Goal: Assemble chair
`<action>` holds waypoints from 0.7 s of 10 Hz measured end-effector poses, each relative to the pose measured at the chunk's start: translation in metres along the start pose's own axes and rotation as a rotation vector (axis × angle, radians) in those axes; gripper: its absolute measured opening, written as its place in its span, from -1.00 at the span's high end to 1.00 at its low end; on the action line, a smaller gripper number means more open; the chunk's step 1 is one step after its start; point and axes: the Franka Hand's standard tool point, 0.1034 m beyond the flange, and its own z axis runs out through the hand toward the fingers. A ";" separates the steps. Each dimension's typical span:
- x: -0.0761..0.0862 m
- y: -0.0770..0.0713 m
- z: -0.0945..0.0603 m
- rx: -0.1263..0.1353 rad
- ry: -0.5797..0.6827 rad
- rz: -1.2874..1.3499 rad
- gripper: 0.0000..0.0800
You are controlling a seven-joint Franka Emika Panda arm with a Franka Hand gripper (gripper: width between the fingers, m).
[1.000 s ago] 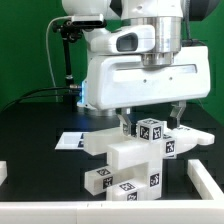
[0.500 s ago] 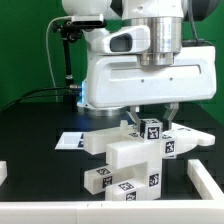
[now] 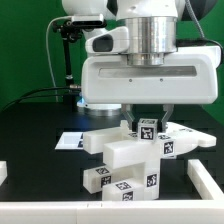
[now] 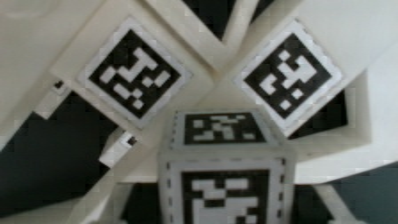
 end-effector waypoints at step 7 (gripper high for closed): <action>0.003 0.002 0.001 0.050 -0.009 0.736 0.29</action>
Offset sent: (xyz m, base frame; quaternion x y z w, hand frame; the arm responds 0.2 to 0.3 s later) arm -0.0018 -0.0103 -0.0052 -0.0171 -0.0103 0.3741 0.9272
